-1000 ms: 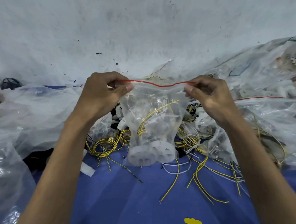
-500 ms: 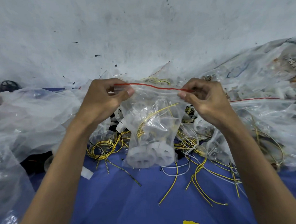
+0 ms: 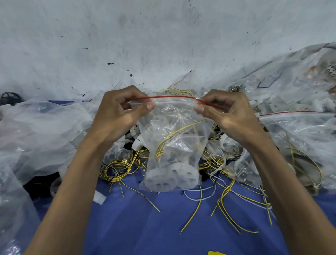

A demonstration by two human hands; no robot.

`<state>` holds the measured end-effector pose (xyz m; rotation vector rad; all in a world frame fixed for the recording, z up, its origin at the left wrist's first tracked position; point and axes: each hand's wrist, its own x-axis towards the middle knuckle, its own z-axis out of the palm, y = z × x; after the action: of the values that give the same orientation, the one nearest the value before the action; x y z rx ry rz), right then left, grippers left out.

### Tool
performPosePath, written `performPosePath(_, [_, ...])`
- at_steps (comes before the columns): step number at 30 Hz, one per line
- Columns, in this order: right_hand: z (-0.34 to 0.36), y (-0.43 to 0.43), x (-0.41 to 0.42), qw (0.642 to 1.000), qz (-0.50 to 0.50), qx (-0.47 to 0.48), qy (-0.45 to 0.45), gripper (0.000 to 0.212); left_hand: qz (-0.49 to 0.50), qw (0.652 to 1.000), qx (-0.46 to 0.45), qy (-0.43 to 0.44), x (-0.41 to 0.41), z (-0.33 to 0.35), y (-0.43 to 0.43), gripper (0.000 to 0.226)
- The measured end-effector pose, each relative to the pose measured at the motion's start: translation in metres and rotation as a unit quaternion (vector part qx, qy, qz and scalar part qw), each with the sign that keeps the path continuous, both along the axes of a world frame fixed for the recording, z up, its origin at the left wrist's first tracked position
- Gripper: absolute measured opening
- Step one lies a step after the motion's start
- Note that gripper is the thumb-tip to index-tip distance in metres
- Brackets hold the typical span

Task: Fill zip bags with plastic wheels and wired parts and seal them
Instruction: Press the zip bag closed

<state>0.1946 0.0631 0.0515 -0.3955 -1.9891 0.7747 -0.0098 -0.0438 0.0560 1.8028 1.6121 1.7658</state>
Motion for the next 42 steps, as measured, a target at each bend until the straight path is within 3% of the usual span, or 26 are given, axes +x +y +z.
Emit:
performPosePath(4, [0.003, -0.001, 0.004, 0.998, 0.017, -0.050, -0.026, 0.005, -0.013, 1.000, -0.018, -0.013, -0.001, -0.001, -0.002, 0.006])
performPosePath(7, [0.005, -0.002, 0.005, 0.997, 0.027, -0.059, -0.045, 0.007, -0.013, 0.999, -0.034, -0.007, 0.002, -0.002, 0.001, 0.017])
performPosePath(13, [0.009, -0.001, 0.006, 0.995, 0.051, -0.081, -0.038, 0.008, -0.009, 0.999, -0.037, 0.021, 0.003, -0.002, 0.002, 0.015])
performPosePath(18, [0.007, 0.002, 0.009, 0.991, 0.007, -0.040, -0.126, 0.005, 0.004, 0.999, -0.042, -0.005, 0.001, -0.003, 0.002, 0.012])
performPosePath(21, [0.010, 0.002, 0.012, 0.993, -0.008, -0.030, -0.118, 0.012, 0.000, 0.999, -0.054, -0.003, 0.000, -0.004, 0.001, 0.014])
performPosePath(24, [0.011, 0.001, 0.009, 0.990, -0.074, 0.046, -0.114, 0.018, -0.013, 0.999, -0.051, -0.001, 0.001, -0.003, 0.002, 0.012])
performPosePath(28, [0.016, -0.002, 0.003, 0.961, -0.187, 0.162, -0.121, 0.003, -0.012, 0.999, -0.023, 0.040, 0.006, 0.000, 0.002, 0.006])
performPosePath(31, [0.017, -0.004, 0.004, 0.961, -0.172, 0.191, -0.106, 0.001, -0.003, 0.998, 0.007, 0.065, 0.008, 0.002, 0.000, 0.004])
performPosePath(38, [0.012, -0.004, 0.004, 0.991, -0.063, 0.082, -0.085, 0.008, 0.028, 0.995, 0.045, 0.083, 0.008, -0.002, 0.001, 0.007])
performPosePath(42, [0.012, -0.004, 0.005, 0.998, -0.015, 0.015, -0.066, 0.012, -0.001, 0.999, 0.021, 0.037, 0.009, -0.001, 0.002, 0.009])
